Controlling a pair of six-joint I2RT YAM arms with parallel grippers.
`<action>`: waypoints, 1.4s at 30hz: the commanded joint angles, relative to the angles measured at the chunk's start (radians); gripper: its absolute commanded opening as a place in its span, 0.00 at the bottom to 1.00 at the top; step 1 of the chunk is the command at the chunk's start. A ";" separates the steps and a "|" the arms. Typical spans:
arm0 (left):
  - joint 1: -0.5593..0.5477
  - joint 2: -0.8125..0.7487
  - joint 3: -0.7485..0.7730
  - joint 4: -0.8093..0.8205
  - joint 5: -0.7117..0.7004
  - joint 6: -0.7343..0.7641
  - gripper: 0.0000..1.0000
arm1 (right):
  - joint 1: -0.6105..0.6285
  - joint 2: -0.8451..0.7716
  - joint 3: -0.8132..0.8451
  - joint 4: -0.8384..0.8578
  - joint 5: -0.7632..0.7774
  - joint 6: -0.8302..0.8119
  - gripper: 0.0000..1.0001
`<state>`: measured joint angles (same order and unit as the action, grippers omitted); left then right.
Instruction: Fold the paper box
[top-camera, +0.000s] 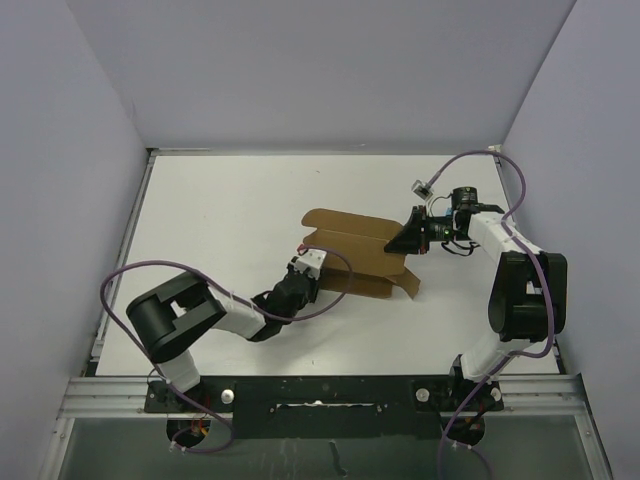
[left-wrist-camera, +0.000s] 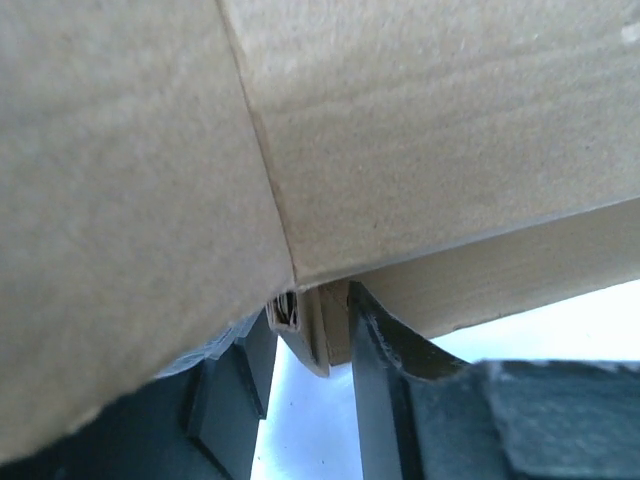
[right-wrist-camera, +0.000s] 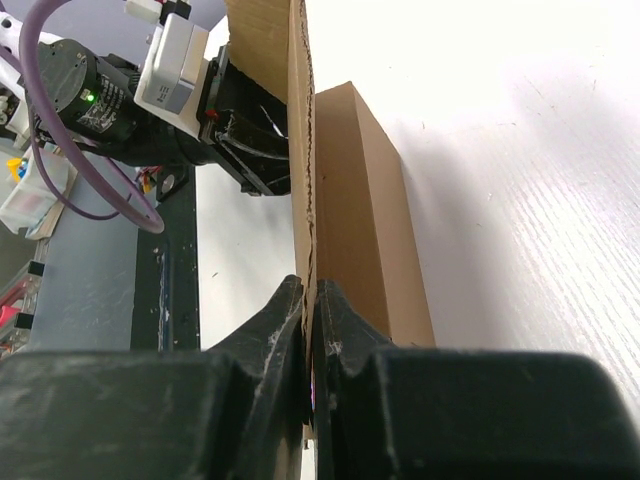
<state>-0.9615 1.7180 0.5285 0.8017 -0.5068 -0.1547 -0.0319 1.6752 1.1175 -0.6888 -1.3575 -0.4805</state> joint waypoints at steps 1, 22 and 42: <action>-0.005 -0.095 -0.017 0.008 0.033 -0.059 0.36 | -0.009 -0.038 0.007 0.028 -0.023 0.004 0.00; 0.142 -0.366 -0.155 -0.150 0.300 -0.309 0.70 | -0.012 -0.046 0.002 0.052 -0.012 0.031 0.00; 0.059 -0.111 0.020 -0.095 0.009 -0.256 0.53 | -0.008 -0.042 0.000 0.058 -0.011 0.037 0.00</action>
<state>-0.8822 1.5455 0.4686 0.6525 -0.3618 -0.4355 -0.0387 1.6752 1.1168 -0.6575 -1.3540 -0.4416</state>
